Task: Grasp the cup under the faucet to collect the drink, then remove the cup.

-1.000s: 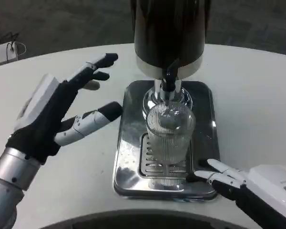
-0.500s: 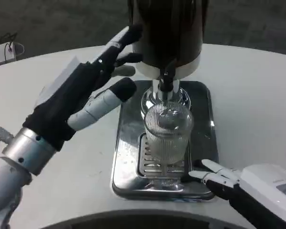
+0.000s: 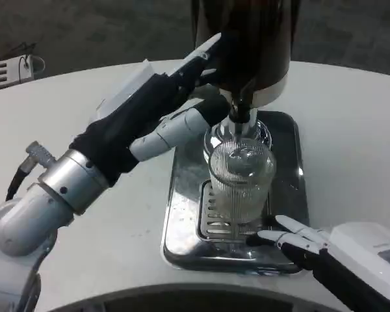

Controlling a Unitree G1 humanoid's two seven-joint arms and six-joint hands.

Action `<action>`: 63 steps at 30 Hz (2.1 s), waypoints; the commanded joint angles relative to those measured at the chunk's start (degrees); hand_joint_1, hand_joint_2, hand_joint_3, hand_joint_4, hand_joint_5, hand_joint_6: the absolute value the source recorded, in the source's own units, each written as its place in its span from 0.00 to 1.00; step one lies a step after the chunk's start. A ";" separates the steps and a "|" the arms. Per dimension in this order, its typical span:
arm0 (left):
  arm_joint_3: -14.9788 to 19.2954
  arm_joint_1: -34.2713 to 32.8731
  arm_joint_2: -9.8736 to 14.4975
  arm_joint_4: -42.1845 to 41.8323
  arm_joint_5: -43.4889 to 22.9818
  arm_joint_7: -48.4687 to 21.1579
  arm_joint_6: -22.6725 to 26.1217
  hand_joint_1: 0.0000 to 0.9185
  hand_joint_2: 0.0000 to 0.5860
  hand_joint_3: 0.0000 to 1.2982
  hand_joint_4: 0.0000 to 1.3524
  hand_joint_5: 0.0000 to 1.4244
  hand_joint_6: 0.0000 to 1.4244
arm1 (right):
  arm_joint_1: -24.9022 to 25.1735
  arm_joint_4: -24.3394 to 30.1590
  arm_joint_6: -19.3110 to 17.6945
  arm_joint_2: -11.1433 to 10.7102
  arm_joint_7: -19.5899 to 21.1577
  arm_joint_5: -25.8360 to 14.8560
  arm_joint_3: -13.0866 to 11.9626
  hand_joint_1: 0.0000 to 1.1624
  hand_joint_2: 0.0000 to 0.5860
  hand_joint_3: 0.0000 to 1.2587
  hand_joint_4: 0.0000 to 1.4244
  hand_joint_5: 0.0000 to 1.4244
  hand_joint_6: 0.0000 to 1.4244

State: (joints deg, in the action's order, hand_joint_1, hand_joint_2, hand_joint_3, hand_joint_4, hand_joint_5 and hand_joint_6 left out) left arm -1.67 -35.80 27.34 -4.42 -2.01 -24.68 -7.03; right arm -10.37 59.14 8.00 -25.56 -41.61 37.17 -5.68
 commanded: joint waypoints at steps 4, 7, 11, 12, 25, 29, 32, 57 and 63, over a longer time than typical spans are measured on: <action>-2.88 -1.74 0.75 1.53 3.13 -2.97 2.90 0.00 0.09 0.04 0.00 0.09 0.14 | -0.33 0.86 -0.12 0.10 0.04 -0.88 -0.76 0.48 0.81 0.15 0.04 0.10 0.09; -2.82 -1.62 0.67 1.46 3.34 -3.09 3.01 0.00 0.09 0.04 0.00 0.09 0.14 | -0.24 0.85 0.10 -0.08 0.00 -1.05 -0.74 0.48 0.81 0.15 0.04 0.10 0.09; -2.47 -0.95 0.80 1.15 3.29 -3.54 2.66 0.00 0.10 0.04 0.00 0.09 0.14 | 0.28 0.83 0.82 -0.45 0.02 -1.11 -0.52 0.48 0.81 0.15 0.04 0.10 0.09; -2.41 -0.84 0.81 1.22 3.38 -3.57 2.50 0.00 0.10 0.04 0.00 0.09 0.14 | 0.42 0.77 0.97 -0.53 0.05 -1.14 -0.44 0.48 0.81 0.14 0.04 0.10 0.09; -4.76 -2.13 1.66 4.70 7.14 -5.01 -0.28 0.00 0.11 0.04 0.00 0.10 0.15 | 1.72 0.10 1.97 -1.53 0.19 -1.78 0.36 0.48 0.81 0.14 0.04 0.10 0.09; -6.30 -3.37 2.02 6.35 9.20 -5.53 -1.92 0.00 0.11 0.04 0.01 0.10 0.15 | 1.80 0.06 2.45 -1.80 0.25 -2.13 0.47 0.48 0.82 0.14 0.04 0.10 0.09; -7.06 -4.02 2.41 6.91 10.84 -5.55 -3.16 0.00 0.11 0.05 0.01 0.10 0.15 | 1.77 -0.05 2.71 -1.93 0.30 -2.29 0.47 0.47 0.82 0.14 0.04 0.10 0.09; -10.84 -6.75 4.86 5.91 21.27 -5.01 -8.12 0.00 0.11 0.05 0.00 0.09 0.13 | 4.81 -5.51 13.83 0.45 1.26 -9.70 -1.06 0.45 0.80 0.13 0.04 0.11 0.10; -11.20 -7.52 4.91 6.76 22.24 -5.27 -8.55 0.00 0.11 0.05 0.00 0.09 0.13 | 6.90 -10.31 17.83 5.01 7.11 -16.82 -3.67 0.48 0.60 0.06 0.02 0.11 0.10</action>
State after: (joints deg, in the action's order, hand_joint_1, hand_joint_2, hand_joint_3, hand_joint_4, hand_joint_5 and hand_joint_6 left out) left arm -10.41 -43.45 31.75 1.00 18.55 -27.63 -14.97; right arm -4.03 50.42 25.35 -22.07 -37.25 22.57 -8.68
